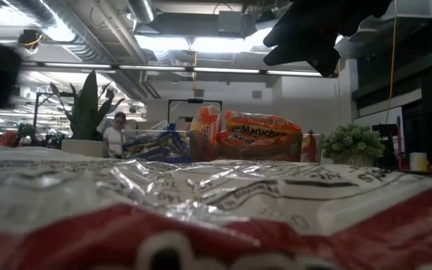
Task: Sort Maruchan noodles
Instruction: Put the red noodle pack into the right transparent bin
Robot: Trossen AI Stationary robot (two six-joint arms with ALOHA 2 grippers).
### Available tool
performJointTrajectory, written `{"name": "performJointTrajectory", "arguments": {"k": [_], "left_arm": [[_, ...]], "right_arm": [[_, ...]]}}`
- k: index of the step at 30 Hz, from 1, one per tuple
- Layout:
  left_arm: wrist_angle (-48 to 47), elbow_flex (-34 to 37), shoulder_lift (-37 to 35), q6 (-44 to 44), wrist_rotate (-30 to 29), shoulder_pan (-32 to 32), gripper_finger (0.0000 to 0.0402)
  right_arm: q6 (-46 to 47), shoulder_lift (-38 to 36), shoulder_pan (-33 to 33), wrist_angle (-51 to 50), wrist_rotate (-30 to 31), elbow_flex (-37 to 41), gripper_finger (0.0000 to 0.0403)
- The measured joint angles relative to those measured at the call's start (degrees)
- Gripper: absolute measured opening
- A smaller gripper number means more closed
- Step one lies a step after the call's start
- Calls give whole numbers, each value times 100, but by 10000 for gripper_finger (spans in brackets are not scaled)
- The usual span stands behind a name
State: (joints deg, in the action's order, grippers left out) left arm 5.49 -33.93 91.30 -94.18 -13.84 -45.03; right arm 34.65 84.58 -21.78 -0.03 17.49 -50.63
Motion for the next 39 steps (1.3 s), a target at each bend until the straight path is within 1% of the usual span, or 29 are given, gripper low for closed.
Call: {"name": "performJointTrajectory", "arguments": {"k": [3, 7, 10, 13, 14, 15, 18, 21, 22, 24, 27, 29, 30, 32, 33, 35, 37, 39], "left_arm": [[344, 0, 113, 543, -167, 465, 168], [1009, 0, 444, 1365, -312, 1313, 168], [1660, -4, 751, 1903, -27, 1925, 168], [2174, -48, 994, 2417, -288, 2560, 168], [2241, -95, 1046, 2569, -400, 2770, 168], [2221, -174, 1071, 2750, -373, 3017, 168], [2163, -532, 1095, 3433, 244, 3653, 168], [2214, -900, 938, 3875, 1199, 4007, 168], [2204, -1010, 909, 3912, 1485, 4044, 168], [2073, -1114, 776, 3930, 1807, 4039, 168], [1295, -1270, 328, 4055, 1822, 3893, 168], [41, -1296, -62, 4174, 1376, 3678, 168], [-406, -1296, -157, 4169, 1008, 3518, 168], [-921, -1297, -305, 4049, 319, 3221, 168], [-961, -1299, -360, 4040, 80, 3100, 168], [-847, -1340, -293, 4017, -169, 2919, 167], [-921, -1321, -92, 3944, -359, 2792, 166], [-914, -1315, 125, 3859, -554, 2731, 164]], "right_arm": [[104, 0, 3, -8, 154, 0, 120], [112, -2, 4, -7, 359, 0, 120], [125, -3, 4, -9, 396, 0, 120], [356, -7, 4, -84, 439, 0, 120], [420, -7, 4, -122, 522, 0, 120], [454, -7, 4, -141, 609, 0, 120], [589, -7, 4, -184, 730, 0, 120], [758, -7, 7, -206, 744, 0, 120], [861, -7, 7, -267, 756, 0, 120], [1115, -7, 4, -534, 894, 0, 120], [1687, -9, 0, -1012, 1199, 0, 120], [2055, -9, 0, -1365, 1296, 2, 120], [2235, -9, 0, -1509, 1342, 2, 120], [2502, -9, 5, -1627, 1483, 4, 120], [2597, -9, 12, -1636, 1537, 4, 120], [2669, -9, 88, -1641, 1528, 4, 120], [2702, -9, 129, -1632, 1458, 4, 120], [2721, -9, 131, -1648, 1535, 4, 120]]}}
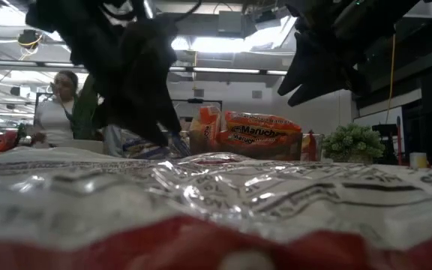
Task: Sort Maruchan noodles
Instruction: Put the red noodle pack into the right transparent bin
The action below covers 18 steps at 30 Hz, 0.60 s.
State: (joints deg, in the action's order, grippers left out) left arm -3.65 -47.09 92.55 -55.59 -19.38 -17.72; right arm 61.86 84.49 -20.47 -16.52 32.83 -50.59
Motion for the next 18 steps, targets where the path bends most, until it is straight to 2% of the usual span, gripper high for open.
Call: {"name": "performJointTrajectory", "arguments": {"k": [7, 11, 14, 18], "left_arm": [[422, 1, 632, -47, -127, -82, 163], [442, -7, 918, -115, 14, -127, 163], [453, -16, 1007, -247, 0, -227, 163], [405, -16, 1012, -273, -49, -307, 163]], "right_arm": [[101, 73, -9, 32, 49, -2, 120], [232, 330, -7, 108, -391, -4, 123], [302, 646, -14, 368, -605, -2, 148], [311, 1018, 15, 1055, -912, -2, 213]]}}
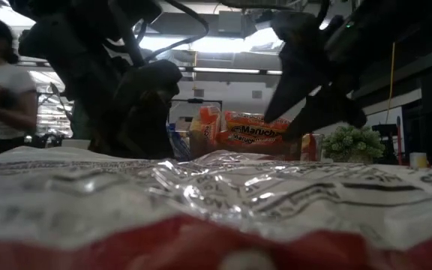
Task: Sort Maruchan noodles
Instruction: Put the red noodle pack into the right transparent bin
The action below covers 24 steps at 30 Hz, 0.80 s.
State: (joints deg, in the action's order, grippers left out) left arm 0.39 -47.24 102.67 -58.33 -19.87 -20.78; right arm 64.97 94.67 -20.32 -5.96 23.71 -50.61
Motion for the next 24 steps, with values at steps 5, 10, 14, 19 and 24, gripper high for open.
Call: {"name": "performJointTrajectory", "arguments": {"k": [5, 10, 14, 19, 24], "left_arm": [[-175, -8, -4, -7, 14, -9, 163], [-208, -7, -2, -11, 24, 35, 163], [-225, 0, 2, -110, 23, 47, 163], [-231, 2, 7, -121, -10, 55, 163], [-241, 4, 9, -120, -21, 55, 163]], "right_arm": [[359, 292, 207, 130, -58, -2, 298], [551, 567, 525, 330, -579, 1, 345], [656, 828, 643, 516, -807, 2, 357], [649, 1154, 654, 1577, -1227, 0, 358], [661, 1342, 652, 2337, -1814, 0, 357]]}}
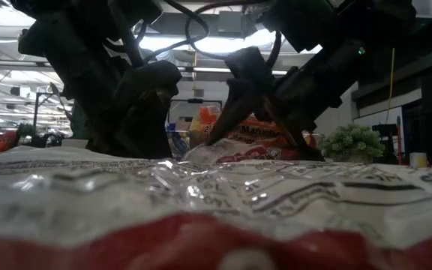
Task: Sort Maruchan noodles
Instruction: Put the red noodle pack into the right transparent bin
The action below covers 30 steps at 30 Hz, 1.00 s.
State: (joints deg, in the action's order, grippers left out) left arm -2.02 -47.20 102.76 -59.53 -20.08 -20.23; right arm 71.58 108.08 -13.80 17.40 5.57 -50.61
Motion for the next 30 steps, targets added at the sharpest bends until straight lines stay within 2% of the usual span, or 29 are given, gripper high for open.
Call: {"name": "performJointTrajectory", "arguments": {"k": [4, 7, 17, 20, 25, 30], "left_arm": [[13, 4, 2, 0, -28, 0, 163], [103, 10, 2, -1, -39, 0, 163], [131, 34, -295, 11, 130, 9, 163], [58, 31, -523, 5, 331, 9, 163], [-585, 31, -1116, -37, 647, -13, 163], [-1210, 24, -2031, -40, 567, -92, 163]], "right_arm": [[-3, 62, 44, 165, -192, 2, 340], [18, 62, 48, 204, -317, 2, 301], [-1, 58, 31, 250, -395, -9, 88], [3, 58, 31, 266, -407, -4, 81], [20, 19, 31, 359, -661, 4, 81], [167, -321, 33, 650, -822, 2, 81]]}}
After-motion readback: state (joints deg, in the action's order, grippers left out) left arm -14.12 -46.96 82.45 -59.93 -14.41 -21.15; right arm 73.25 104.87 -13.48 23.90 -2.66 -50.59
